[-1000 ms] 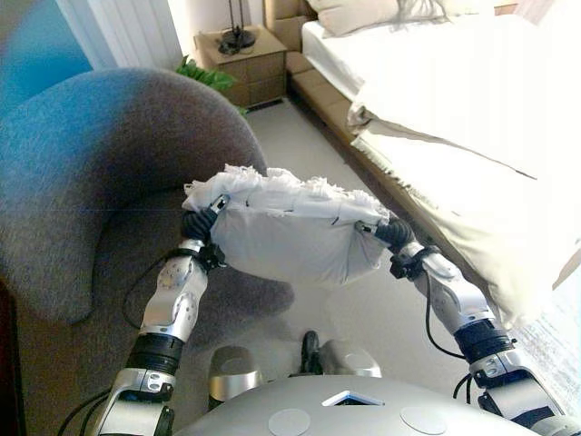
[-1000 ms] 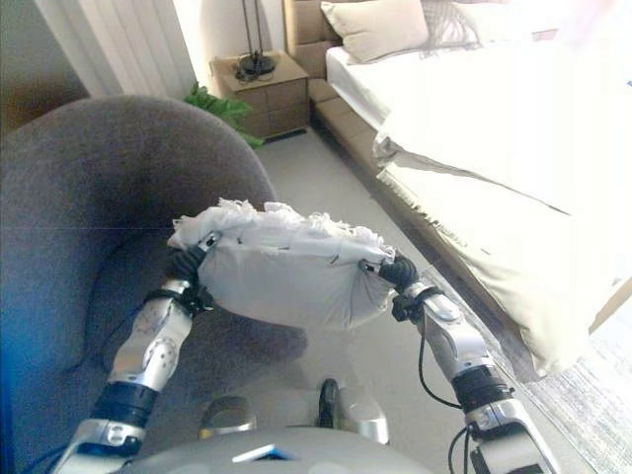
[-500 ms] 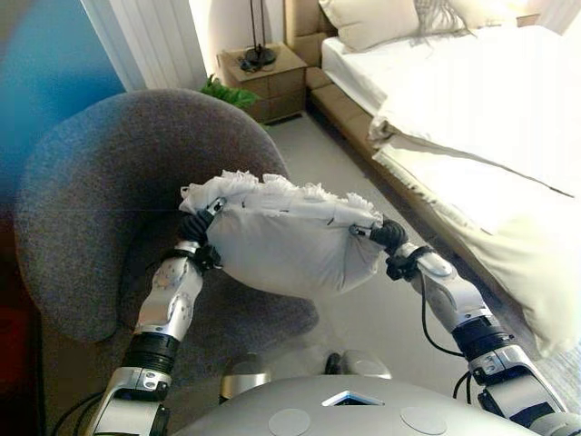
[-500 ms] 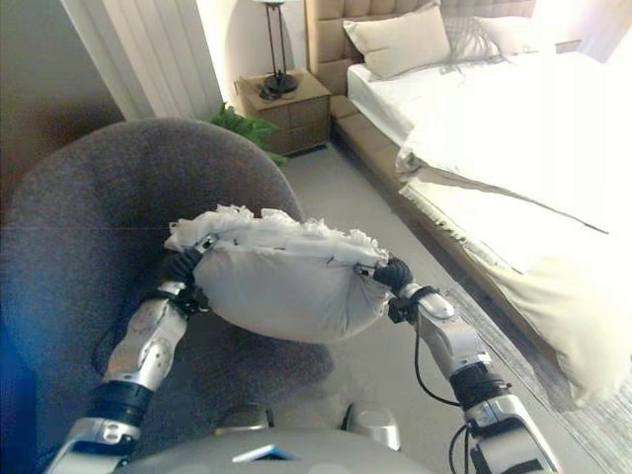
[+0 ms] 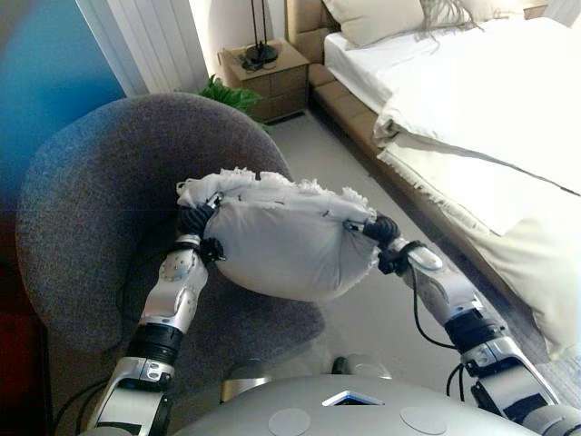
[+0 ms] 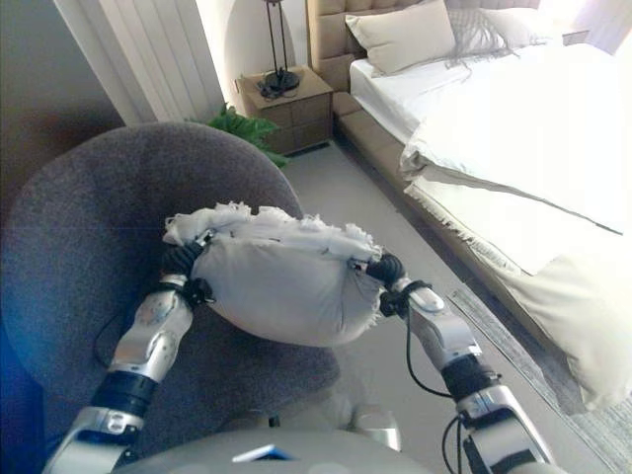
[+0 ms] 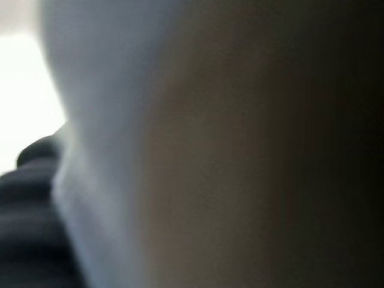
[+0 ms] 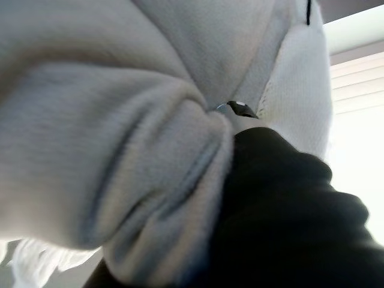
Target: Pick up the cushion and take it to the sofa
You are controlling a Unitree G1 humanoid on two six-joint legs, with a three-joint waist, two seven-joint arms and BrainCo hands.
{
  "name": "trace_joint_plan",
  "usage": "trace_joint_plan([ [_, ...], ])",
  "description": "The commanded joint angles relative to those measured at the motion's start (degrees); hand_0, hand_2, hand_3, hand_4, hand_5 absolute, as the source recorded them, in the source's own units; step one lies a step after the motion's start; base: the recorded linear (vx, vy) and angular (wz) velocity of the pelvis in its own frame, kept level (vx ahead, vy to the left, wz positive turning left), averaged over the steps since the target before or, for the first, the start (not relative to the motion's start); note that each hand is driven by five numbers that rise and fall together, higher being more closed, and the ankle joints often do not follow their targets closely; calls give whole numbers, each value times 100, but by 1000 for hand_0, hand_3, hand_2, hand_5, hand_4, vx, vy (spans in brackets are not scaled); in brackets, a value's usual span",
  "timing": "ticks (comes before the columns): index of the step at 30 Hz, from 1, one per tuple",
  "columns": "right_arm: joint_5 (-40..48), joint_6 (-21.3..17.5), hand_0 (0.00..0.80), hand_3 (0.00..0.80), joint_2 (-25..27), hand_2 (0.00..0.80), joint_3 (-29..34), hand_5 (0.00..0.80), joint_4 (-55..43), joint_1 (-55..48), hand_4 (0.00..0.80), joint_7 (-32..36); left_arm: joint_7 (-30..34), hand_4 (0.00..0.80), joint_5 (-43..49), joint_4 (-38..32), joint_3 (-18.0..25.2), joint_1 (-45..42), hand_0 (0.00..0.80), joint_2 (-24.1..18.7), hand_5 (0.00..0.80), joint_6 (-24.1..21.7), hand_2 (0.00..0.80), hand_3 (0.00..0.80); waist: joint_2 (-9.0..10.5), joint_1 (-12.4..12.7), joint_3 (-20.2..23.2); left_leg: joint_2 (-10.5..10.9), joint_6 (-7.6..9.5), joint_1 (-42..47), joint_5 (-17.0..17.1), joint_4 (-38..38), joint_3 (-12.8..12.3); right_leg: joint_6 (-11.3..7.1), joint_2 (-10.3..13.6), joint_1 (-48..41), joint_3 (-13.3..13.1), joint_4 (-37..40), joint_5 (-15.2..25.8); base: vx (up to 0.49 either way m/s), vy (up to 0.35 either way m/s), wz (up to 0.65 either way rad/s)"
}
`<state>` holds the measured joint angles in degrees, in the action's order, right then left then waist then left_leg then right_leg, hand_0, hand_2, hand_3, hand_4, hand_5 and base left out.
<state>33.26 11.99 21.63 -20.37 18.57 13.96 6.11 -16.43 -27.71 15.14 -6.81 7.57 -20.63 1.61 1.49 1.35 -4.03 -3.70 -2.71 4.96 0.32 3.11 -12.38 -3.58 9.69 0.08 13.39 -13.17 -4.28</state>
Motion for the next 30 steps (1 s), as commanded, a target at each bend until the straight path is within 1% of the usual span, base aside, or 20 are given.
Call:
trace_joint_plan([
  [1,377,-78,800,800,-819,800,-219,800,-213,977,800,-22,-116,800,213,-388,-30,1114,800,-200,800,-373,800,800,186,292,-68,180,174,-29,-526,311,369,-606,887,-110,134,-273,757,114,-8,-38],
  [3,516,82,800,800,-839,800,-318,800,-263,1081,800,-45,-194,800,265,-360,38,1125,800,-275,800,-380,800,800,212,303,-81,177,124,2,-582,364,393,-639,889,-142,89,137,799,119,-50,-24],
  [4,545,196,800,800,-847,800,-408,800,-322,1179,800,-88,-294,800,188,-304,42,1223,800,-377,800,-444,800,800,257,281,-115,184,106,-14,-685,468,399,-713,872,-68,-13,509,906,93,-68,0],
  [6,586,248,800,800,-789,800,-546,800,-416,1344,800,-133,-407,800,28,-125,27,1459,800,-526,800,-585,800,800,321,222,-204,178,117,-60,-858,648,379,-824,849,174,-122,704,1103,44,-77,5],
  [7,641,265,800,800,-747,800,-607,800,-477,1419,800,-87,-452,800,-32,6,47,1600,800,-591,800,-688,800,800,348,208,-259,144,126,-136,-923,767,372,-863,814,252,-139,739,1096,2,-71,8],
  [9,725,317,800,800,-684,800,-689,800,-623,1455,800,-78,-556,800,-48,88,40,1687,800,-574,800,-779,800,800,389,197,-320,79,112,-288,-953,969,385,-859,751,250,-182,809,1092,38,-85,14],
  [11,809,357,800,800,-629,800,-804,800,-837,1467,800,-116,-711,800,-63,-3,31,1692,800,-604,800,-729,800,800,417,213,-373,-44,45,-386,-916,1052,385,-861,672,226,-182,834,1024,67,-93,9],
  [14,810,227,800,800,-625,800,-998,800,-1037,1530,800,-255,-730,800,71,-151,78,1642,800,-579,800,-728,800,800,471,282,-518,-184,-42,-562,-879,1156,410,-830,589,230,-164,878,941,-9,-105,0],
  [17,775,66,800,800,-737,800,-1094,800,-1056,1910,800,-616,-609,800,132,-13,-6,1964,800,-718,800,-911,800,800,507,305,-838,-257,-91,-954,-963,1518,519,-791,635,521,-190,624,882,-170,-97,-2],
  [18,809,9,800,800,-751,800,-1093,800,-1006,2087,800,-701,-576,800,86,122,-60,2186,800,-784,800,-1000,800,800,502,283,-1015,-299,-98,-1155,-1020,1766,577,-772,676,696,-216,421,847,-216,-47,4],
  [21,767,-153,800,800,-721,800,-1067,800,-837,2434,800,-712,-496,800,-103,510,-243,2727,800,-892,800,-1241,800,800,438,188,-1437,-381,-99,-1627,-1148,2334,740,-747,755,1146,-404,-165,750,-174,-28,14],
  [23,335,-403,800,800,-620,800,-1062,800,-780,2674,800,-596,-284,800,-331,700,-396,3163,800,-909,800,-1504,800,800,406,151,-1691,-398,-99,-1969,-1203,2623,827,-745,795,1442,-514,-466,693,-214,-25,25],
  [24,234,-463,800,800,-572,800,-1073,800,-720,2781,800,-555,-287,800,-363,771,-437,3347,800,-889,800,-1544,800,800,394,141,-1782,-406,-97,-2092,-1208,2713,847,-745,804,1556,-533,-574,675,-163,-8,24],
  [25,259,-494,800,800,-570,800,-1117,800,-609,2913,800,-504,-289,800,-400,976,-508,3561,800,-840,800,-1692,800,800,358,124,-1893,-412,-114,-2178,-1187,2749,873,-755,828,1656,-549,-657,667,-126,5,8],
  [27,223,-519,800,800,-622,800,-1153,800,-387,3058,800,-413,-354,800,-465,1275,-564,3865,800,-779,800,-1811,800,800,326,107,-2027,-396,-128,-2233,-1151,2758,900,-773,846,1740,-576,-722,659,-66,16,-7],
  [28,199,-533,800,800,-673,800,-1193,800,-217,3175,800,-396,-400,800,-446,1572,-620,4069,800,-740,800,-1985,800,800,292,96,-2104,-392,-150,-2245,-1134,2742,912,-794,846,1767,-579,-736,632,-55,26,-9],
  [30,222,-523,800,800,-709,800,-1245,800,-78,3344,800,-334,-503,800,-611,1864,-694,4390,800,-814,800,-2125,800,800,254,65,-2192,-372,-180,-2287,-1049,2663,910,-805,841,1821,-583,-681,644,-78,38,-15],
])
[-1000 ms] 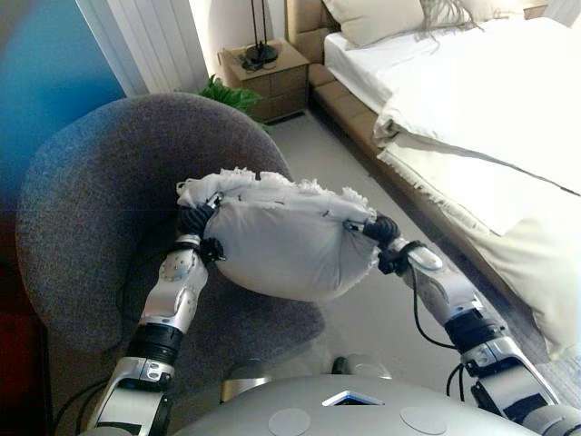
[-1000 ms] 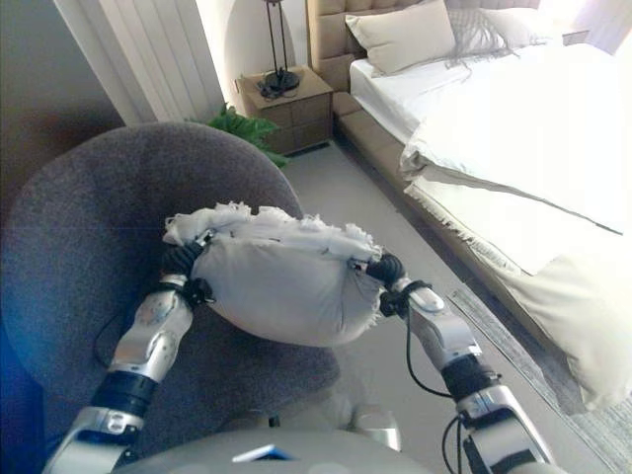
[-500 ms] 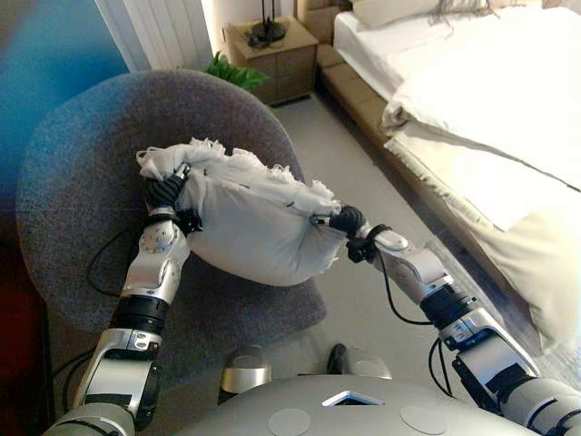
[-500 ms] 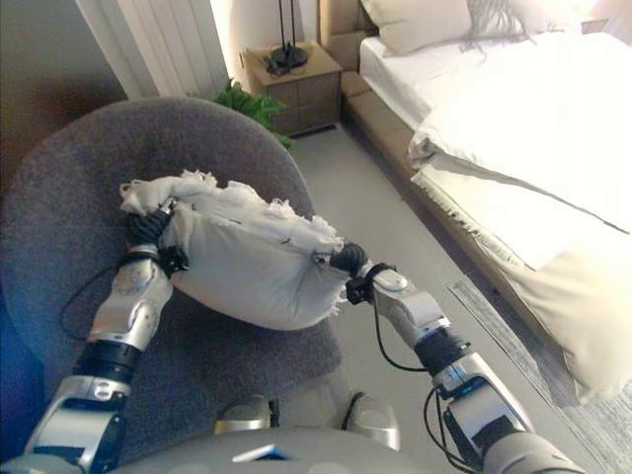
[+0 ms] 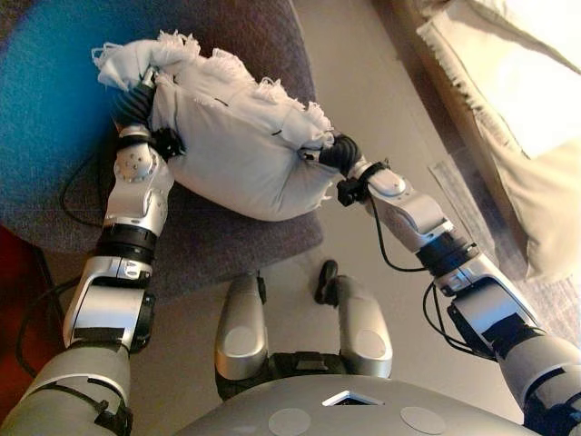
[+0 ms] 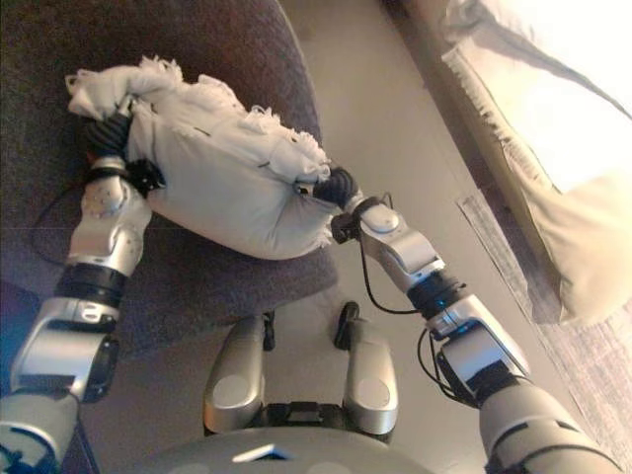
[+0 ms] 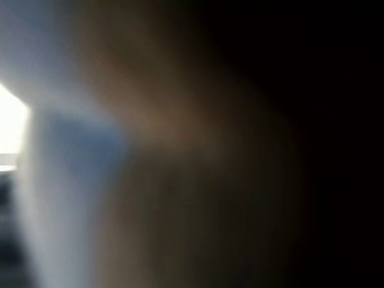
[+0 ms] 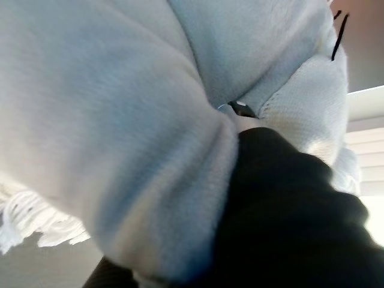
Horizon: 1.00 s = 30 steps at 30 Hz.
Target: Pick up the cushion and take it to the sofa
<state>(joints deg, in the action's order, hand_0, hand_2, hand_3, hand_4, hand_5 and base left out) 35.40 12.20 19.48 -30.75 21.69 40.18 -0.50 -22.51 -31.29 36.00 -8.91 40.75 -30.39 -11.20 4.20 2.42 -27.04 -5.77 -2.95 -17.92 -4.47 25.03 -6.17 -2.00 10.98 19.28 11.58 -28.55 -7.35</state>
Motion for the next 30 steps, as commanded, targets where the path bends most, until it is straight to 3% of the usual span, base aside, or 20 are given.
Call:
trace_joint_plan([
  [1,13,-516,800,800,-490,800,-223,800,-373,797,800,381,14,800,-309,-101,-502,1198,800,110,800,-913,800,800,-40,-66,82,-155,-173,-22,-519,415,279,-965,702,-74,-405,901,960,-78,42,-22],
  [13,249,-288,800,800,-823,800,-414,800,-546,1130,800,137,-261,800,-182,310,-761,1813,800,-66,800,-969,800,800,-215,-106,165,-84,-280,146,-32,-489,134,-881,618,-149,-289,1500,1026,12,14,-1],
  [17,574,-160,800,800,-833,800,-544,800,-72,1653,800,-27,-294,800,-454,841,-1088,2544,800,-173,800,-954,800,800,-344,-136,186,-65,-319,127,62,-602,110,-819,608,-105,-235,1546,1024,5,30,0],
  [25,1165,-297,800,800,-1101,800,-673,800,867,2244,800,-358,-274,800,-720,1675,-1629,3636,800,-90,800,-405,800,800,-465,-178,275,-75,-367,26,79,-588,97,-761,582,-31,-188,1528,965,31,-4,-1],
  [26,1204,-283,596,596,-1100,596,-658,596,907,2252,596,-394,-217,800,-819,1725,-1644,3683,800,-61,800,-372,800,800,-473,-187,274,-75,-373,26,87,-599,91,-757,581,-39,-186,1547,966,38,1,-2],
  [27,1197,-275,135,135,-1091,135,-644,135,921,2255,135,-407,-151,656,-950,1740,-1654,3710,656,-10,656,-342,656,656,-482,-201,271,-72,-379,26,95,-617,85,-756,579,-44,-187,1570,970,0,0,0],
  [28,1241,-249,0,0,-1057,0,-638,0,925,2248,0,-371,-111,94,-1052,1733,-1657,3719,94,28,94,-297,94,94,-489,-212,268,-68,-381,27,100,-630,83,-751,575,-48,-187,1586,974,31,-1,0],
  [29,1289,-239,0,0,-1026,0,-622,0,935,2237,0,-336,-159,0,-1050,1721,-1650,3710,0,77,0,-258,0,0,-495,-225,261,-62,-384,32,101,-634,78,-747,570,-56,-189,1600,980,39,-4,1],
  [30,1291,-252,0,0,-1023,0,-614,0,930,2220,0,-333,-221,0,-1011,1715,-1651,3690,0,114,0,-261,0,0,-495,-237,263,-57,-387,38,99,-637,75,-748,568,-62,-196,1608,981,47,-13,1],
])
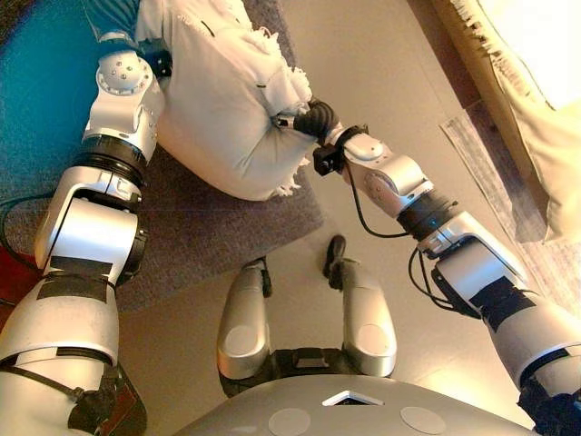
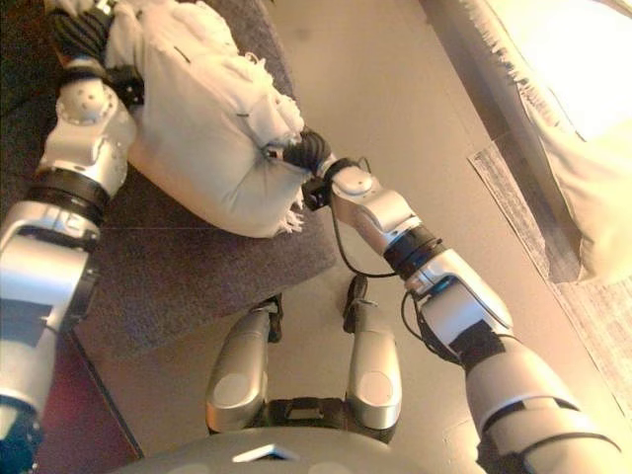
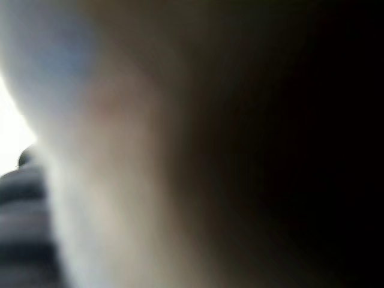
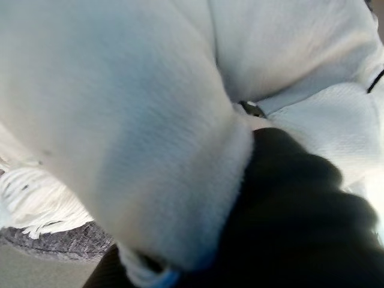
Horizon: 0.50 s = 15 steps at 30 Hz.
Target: Pick up the cushion and take it to the sofa
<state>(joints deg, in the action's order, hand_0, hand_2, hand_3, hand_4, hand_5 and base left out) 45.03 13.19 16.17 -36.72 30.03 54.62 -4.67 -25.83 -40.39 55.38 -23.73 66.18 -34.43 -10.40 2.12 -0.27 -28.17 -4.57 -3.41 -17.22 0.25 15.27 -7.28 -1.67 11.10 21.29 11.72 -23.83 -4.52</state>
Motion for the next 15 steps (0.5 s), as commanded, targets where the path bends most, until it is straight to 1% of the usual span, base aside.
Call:
trace_joint_plan([
  [1,340,-368,0,0,-680,0,-11,0,64,757,0,73,94,0,-83,-203,-164,1128,0,549,0,-370,0,0,-281,16,382,-171,-340,-22,-375,336,185,-777,548,-274,-222,1152,700,44,-16,1],
  [4,439,-340,0,0,-570,0,33,0,-31,727,0,31,30,0,-47,-251,-111,1065,0,552,0,-390,0,0,-270,-29,390,-176,-348,16,-365,322,170,-748,521,-325,-238,1197,700,39,-11,0],
  [10,795,-327,0,0,-370,0,273,0,-128,474,0,-135,52,0,-67,-514,2,837,0,414,0,-250,0,0,-290,-47,511,-183,-359,242,-340,171,130,-722,505,-592,-188,1331,670,58,-9,0],
  [12,827,-332,0,0,-295,0,330,0,-184,385,0,-169,64,0,-327,-632,52,738,0,360,0,-270,0,0,-291,-41,575,-176,-353,334,-332,86,112,-726,501,-685,-161,1397,665,42,-12,3],
  [13,847,-353,0,0,-260,0,356,0,-228,342,0,-201,123,0,-559,-706,96,671,0,333,0,-370,0,0,-279,-32,621,-168,-344,358,-305,33,100,-724,501,-720,-142,1454,687,41,-18,3],
  [15,891,-432,0,0,-154,0,434,0,-298,212,0,-237,246,0,-728,-954,276,367,0,308,0,-395,0,0,-271,-6,688,-180,-348,440,-292,-29,92,-716,489,-820,-111,1511,683,39,-10,6],
])
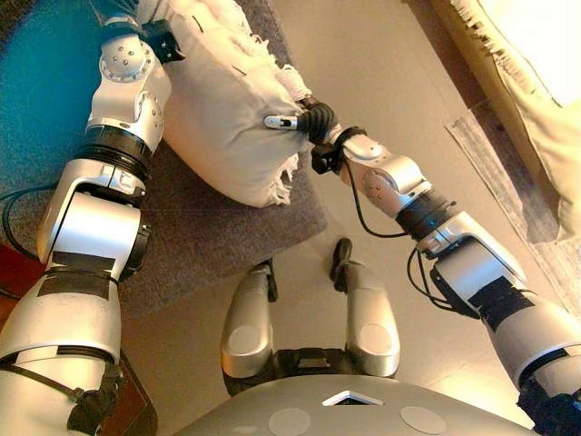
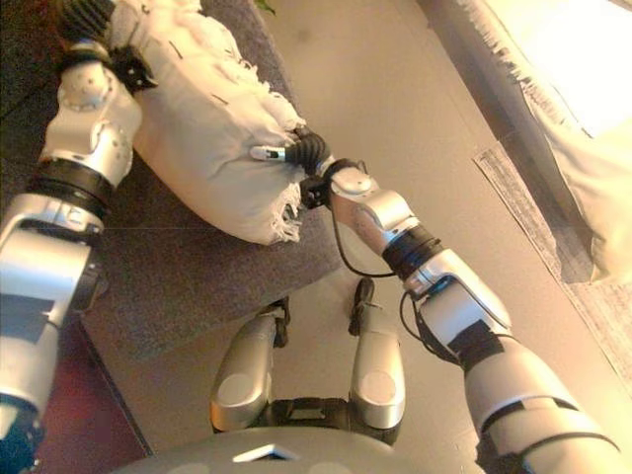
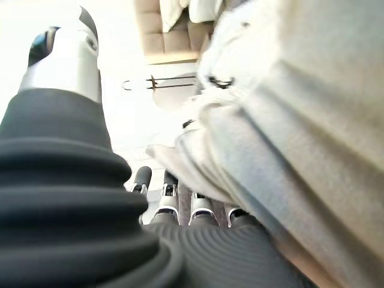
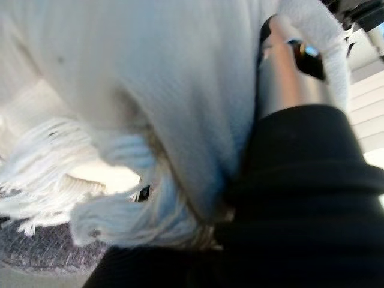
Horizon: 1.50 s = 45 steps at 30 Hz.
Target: Pick up the cushion and take it to the sofa
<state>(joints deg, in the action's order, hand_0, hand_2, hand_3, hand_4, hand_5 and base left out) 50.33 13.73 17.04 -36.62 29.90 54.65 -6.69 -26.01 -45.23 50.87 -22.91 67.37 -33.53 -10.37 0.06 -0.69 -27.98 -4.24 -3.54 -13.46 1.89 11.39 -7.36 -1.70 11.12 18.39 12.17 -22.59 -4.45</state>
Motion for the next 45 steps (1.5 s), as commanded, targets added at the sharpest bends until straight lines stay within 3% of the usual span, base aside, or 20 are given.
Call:
trace_joint_plan([
  [1,350,-516,0,0,-214,0,476,0,-320,147,0,-76,315,0,-162,-609,263,86,0,230,0,-411,0,0,-61,52,707,-213,-334,115,-452,314,99,-708,478,-593,-138,1425,669,50,-6,6],
  [9,514,-631,0,0,126,0,978,0,-775,-660,0,-274,392,0,1013,-1315,779,-1118,0,-63,0,-69,0,0,14,151,1199,-211,-304,712,-438,-95,92,-691,372,-1266,-12,1782,607,102,-19,8],
  [19,324,-528,0,0,205,0,1255,0,-1282,-1607,0,-377,605,0,946,-1950,1369,-2050,0,-478,0,383,0,0,-65,247,2011,-267,-331,1551,-297,-763,-43,-638,195,-2116,207,2273,588,146,5,11],
  [30,94,-779,0,0,278,0,1800,0,-1757,-2505,0,-209,1186,0,689,-3369,1998,-3107,0,-451,0,373,0,0,-107,322,2303,-232,-326,1945,-330,-1035,-113,-639,103,-2569,397,2654,610,29,7,8],
  [36,-994,-1276,0,0,237,0,2097,0,-2289,-3175,0,-30,1647,0,342,-4542,2243,-3899,0,-75,0,479,0,0,-94,339,2384,-212,-290,2010,-362,-1066,-112,-639,59,-2634,420,2695,607,0,0,0],
  [41,-1490,-1787,0,0,250,0,2366,0,-2994,-4022,0,591,2051,0,219,-5568,2262,-4998,0,776,0,313,0,0,-60,332,2387,-178,-235,2041,-387,-1113,-98,-650,-4,-2631,387,2728,614,-14,-3,0],
  [45,-1179,-2002,0,0,167,0,2611,0,-3225,-4741,0,1178,2380,0,335,-6034,2120,-5815,0,1390,0,269,0,0,-23,332,2388,-172,-206,2093,-393,-1180,-120,-652,-50,-2655,378,2744,618,-26,-7,-1],
])
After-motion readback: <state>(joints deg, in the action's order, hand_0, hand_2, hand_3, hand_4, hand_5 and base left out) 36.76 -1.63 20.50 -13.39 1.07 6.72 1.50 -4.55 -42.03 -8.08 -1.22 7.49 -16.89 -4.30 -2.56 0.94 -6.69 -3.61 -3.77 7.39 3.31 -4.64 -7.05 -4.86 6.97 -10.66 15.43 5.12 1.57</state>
